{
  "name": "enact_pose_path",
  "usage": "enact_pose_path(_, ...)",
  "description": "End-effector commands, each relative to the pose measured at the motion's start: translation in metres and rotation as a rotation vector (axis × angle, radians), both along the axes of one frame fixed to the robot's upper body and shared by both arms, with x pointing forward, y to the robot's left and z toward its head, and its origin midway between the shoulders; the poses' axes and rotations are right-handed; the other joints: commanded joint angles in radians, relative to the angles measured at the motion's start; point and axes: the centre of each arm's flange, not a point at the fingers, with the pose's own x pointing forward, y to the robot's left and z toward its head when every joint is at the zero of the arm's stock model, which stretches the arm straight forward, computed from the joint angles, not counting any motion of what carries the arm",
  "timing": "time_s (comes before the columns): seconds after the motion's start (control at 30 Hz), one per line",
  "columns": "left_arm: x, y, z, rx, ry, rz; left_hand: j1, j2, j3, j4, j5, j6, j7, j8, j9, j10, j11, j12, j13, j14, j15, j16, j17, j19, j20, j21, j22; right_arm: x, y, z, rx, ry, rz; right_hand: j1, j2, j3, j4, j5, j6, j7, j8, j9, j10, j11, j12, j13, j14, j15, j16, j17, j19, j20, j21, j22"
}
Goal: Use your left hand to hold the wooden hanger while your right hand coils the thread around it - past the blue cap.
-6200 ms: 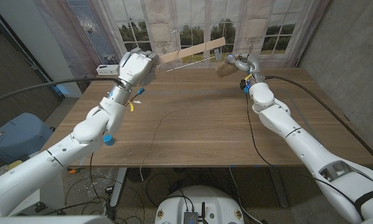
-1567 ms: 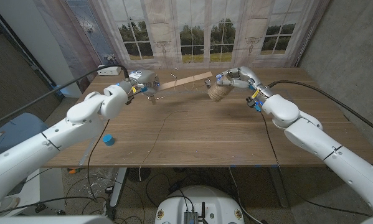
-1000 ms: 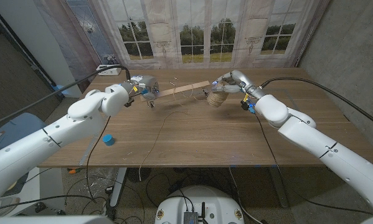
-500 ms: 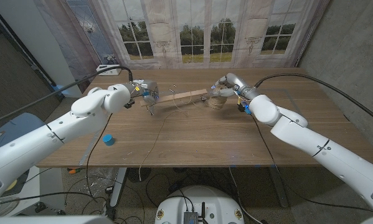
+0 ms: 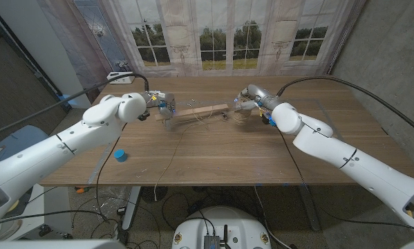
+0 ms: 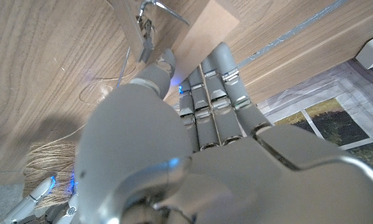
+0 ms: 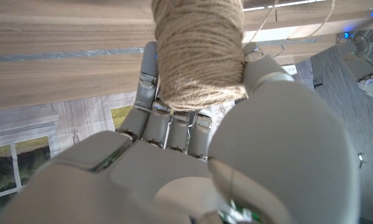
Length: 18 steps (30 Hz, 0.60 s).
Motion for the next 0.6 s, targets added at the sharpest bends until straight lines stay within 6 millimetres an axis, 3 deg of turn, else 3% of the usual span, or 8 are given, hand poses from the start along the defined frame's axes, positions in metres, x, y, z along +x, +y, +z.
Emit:
enact_pose_path(0.03,0.01,0.001,0.003,0.008,0.045,0.016,-0.045,0.003,0.076,0.034,0.004,0.07,-0.083,-0.002,0.163,0.079,-0.094,-0.016,-0.012,0.142,-0.235,-0.029,-0.031,-0.009,-0.068,-0.012,0.005,0.019,-0.002,-0.003,-0.075,0.115,-0.112,0.241,0.24,-0.005,-0.011,0.008,-0.011,-0.002,0.0,0.001,-0.013,-0.005,-0.012,-0.003,0.17,-0.285,-0.006,-0.002,-0.015,-0.108,-0.01,0.0)
enact_pose_path(0.1,0.011,0.002,0.003,0.009,0.05,0.018,-0.07,-0.002,0.074,0.043,0.005,0.051,-0.087,-0.006,0.157,0.062,-0.088,-0.031,-0.023,0.121,-0.231,-0.052,-0.055,-0.015,-0.06,-0.021,0.004,0.022,-0.003,-0.005,-0.082,0.119,-0.125,0.281,0.243,0.007,-0.038,0.011,-0.016,-0.005,0.004,0.001,-0.008,-0.011,-0.02,-0.007,0.171,-0.289,-0.001,-0.006,-0.029,-0.121,-0.016,0.002)
enact_pose_path(0.2,0.012,0.002,0.003,0.015,0.066,0.022,-0.119,-0.033,0.061,0.05,0.005,0.01,-0.095,-0.01,0.145,0.012,-0.083,-0.066,-0.044,0.04,-0.206,-0.096,-0.093,-0.053,-0.03,-0.049,0.002,0.027,-0.005,-0.008,-0.078,0.13,-0.142,0.294,0.25,0.009,-0.04,0.012,-0.008,-0.007,0.009,0.0,0.002,-0.011,-0.021,-0.009,0.179,-0.287,0.005,-0.008,-0.032,-0.126,-0.015,0.004)
enact_pose_path(0.27,0.012,0.002,0.004,0.026,0.071,0.026,-0.169,-0.051,0.045,0.061,0.005,-0.056,-0.106,-0.019,0.127,-0.053,-0.073,-0.092,-0.071,-0.051,-0.185,-0.118,-0.124,-0.145,0.026,-0.094,0.004,0.029,-0.006,-0.009,-0.081,0.132,-0.153,0.285,0.244,0.0,-0.033,0.009,-0.006,-0.006,0.01,0.0,0.004,-0.004,-0.024,-0.011,0.178,-0.285,0.007,-0.01,-0.031,-0.12,-0.011,0.006)
enact_pose_path(0.4,0.013,0.0,0.005,0.038,0.091,0.031,-0.23,-0.075,0.005,0.059,0.007,-0.133,-0.133,-0.015,0.084,-0.179,-0.066,-0.1,-0.124,-0.234,-0.143,-0.125,-0.171,-0.272,0.1,-0.164,0.006,0.033,-0.007,-0.013,-0.092,0.146,-0.203,0.246,0.221,-0.036,-0.014,0.008,-0.029,-0.01,0.006,-0.001,-0.03,-0.019,-0.057,-0.02,0.112,-0.276,-0.007,-0.021,-0.05,-0.098,-0.016,0.001)
enact_pose_path(0.47,0.012,0.0,0.005,0.047,0.087,0.034,-0.244,-0.082,-0.008,0.06,0.006,-0.159,-0.138,-0.017,0.074,-0.205,-0.063,-0.1,-0.136,-0.282,-0.133,-0.128,-0.18,-0.303,0.112,-0.181,0.006,0.034,-0.007,-0.015,-0.099,0.148,-0.229,0.208,0.234,-0.054,0.006,0.009,-0.045,-0.029,0.006,-0.003,-0.046,-0.029,-0.08,-0.028,0.043,-0.255,-0.009,-0.02,-0.08,-0.071,-0.042,-0.003)
enact_pose_path(0.53,0.012,0.0,0.006,0.055,0.086,0.038,-0.273,-0.095,-0.043,0.06,0.007,-0.208,-0.148,-0.019,0.053,-0.26,-0.066,-0.099,-0.162,-0.372,-0.115,-0.126,-0.196,-0.368,0.13,-0.219,0.007,0.035,-0.008,-0.017,-0.103,0.158,-0.254,0.181,0.242,-0.064,0.011,0.007,-0.068,-0.05,0.003,-0.008,-0.076,-0.046,-0.101,-0.036,-0.046,-0.228,-0.018,-0.022,-0.11,-0.04,-0.075,-0.004)
enact_pose_path(0.6,0.011,0.0,0.007,0.063,0.08,0.041,-0.286,-0.104,-0.067,0.057,0.007,-0.242,-0.157,-0.019,0.038,-0.306,-0.064,-0.101,-0.179,-0.431,-0.107,-0.126,-0.207,-0.411,0.155,-0.245,0.007,0.036,-0.01,-0.018,-0.102,0.173,-0.274,0.164,0.237,-0.071,0.015,0.006,-0.08,-0.054,0.002,-0.01,-0.102,-0.053,-0.112,-0.04,-0.085,-0.226,-0.023,-0.025,-0.127,-0.018,-0.093,-0.006)
